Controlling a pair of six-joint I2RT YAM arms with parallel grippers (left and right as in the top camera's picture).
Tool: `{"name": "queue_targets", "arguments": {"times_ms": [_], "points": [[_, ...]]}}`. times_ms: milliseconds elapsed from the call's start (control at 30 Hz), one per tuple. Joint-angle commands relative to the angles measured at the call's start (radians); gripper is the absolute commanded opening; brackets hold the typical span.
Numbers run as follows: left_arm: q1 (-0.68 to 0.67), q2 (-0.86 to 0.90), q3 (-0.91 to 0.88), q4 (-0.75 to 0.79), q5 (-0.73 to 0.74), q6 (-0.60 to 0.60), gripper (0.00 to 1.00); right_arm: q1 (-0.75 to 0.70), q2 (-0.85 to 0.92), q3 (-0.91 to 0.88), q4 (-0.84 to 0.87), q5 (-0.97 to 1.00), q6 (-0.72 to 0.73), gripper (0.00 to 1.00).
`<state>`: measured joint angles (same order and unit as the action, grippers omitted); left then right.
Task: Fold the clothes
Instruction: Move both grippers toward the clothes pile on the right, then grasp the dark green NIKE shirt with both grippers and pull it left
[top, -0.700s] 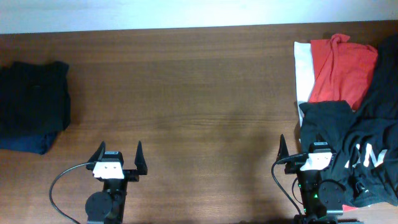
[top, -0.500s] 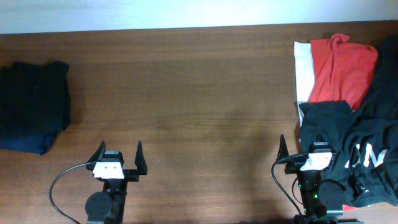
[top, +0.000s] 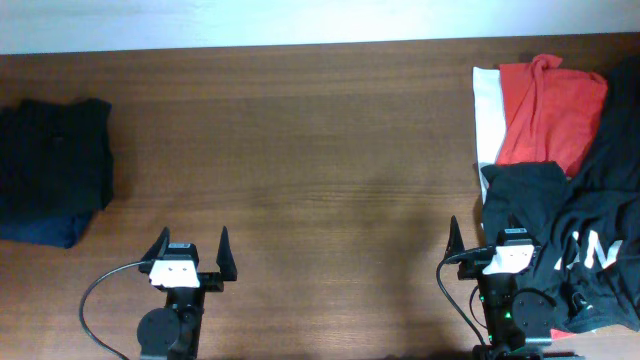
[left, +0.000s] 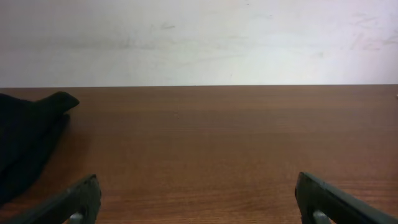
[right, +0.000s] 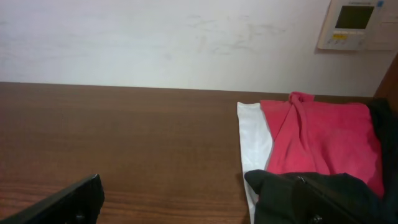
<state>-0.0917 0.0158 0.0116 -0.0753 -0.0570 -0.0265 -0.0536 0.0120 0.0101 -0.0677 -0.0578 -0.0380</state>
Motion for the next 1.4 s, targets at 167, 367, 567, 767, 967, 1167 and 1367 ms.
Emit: {"name": "queue_targets", "arguments": {"times_ms": [167,367,567,767,967,1167,1367], "points": [[0.005,-0.002,-0.002,-0.005,0.0,0.012,0.99,-0.006,-0.005,-0.005,-0.005,-0.01,-0.003,0.99],[0.005,-0.002,-0.002,-0.002,0.001,0.012,0.99,-0.007,-0.005,-0.005,-0.005,0.0,0.02,0.99],[0.005,0.036,0.113,-0.074,0.072,-0.011,0.99,-0.007,0.103,0.167,-0.145,0.07,0.107,0.99],[0.005,0.483,0.414,-0.178,0.074,-0.011,0.99,-0.007,0.656,0.586,-0.367,0.07,0.106,0.99],[0.005,0.988,0.798,-0.444,0.089,-0.01,0.99,-0.007,1.176,1.019,-0.672,0.07,-0.014,0.99],[0.005,1.143,0.833,-0.434,0.095,-0.01,0.99,-0.031,1.432,1.043,-0.495,0.374,0.057,0.99],[0.005,1.163,0.833,-0.405,0.095,-0.011,0.99,-0.15,1.774,1.043,-0.334,0.35,0.133,0.73]]}}
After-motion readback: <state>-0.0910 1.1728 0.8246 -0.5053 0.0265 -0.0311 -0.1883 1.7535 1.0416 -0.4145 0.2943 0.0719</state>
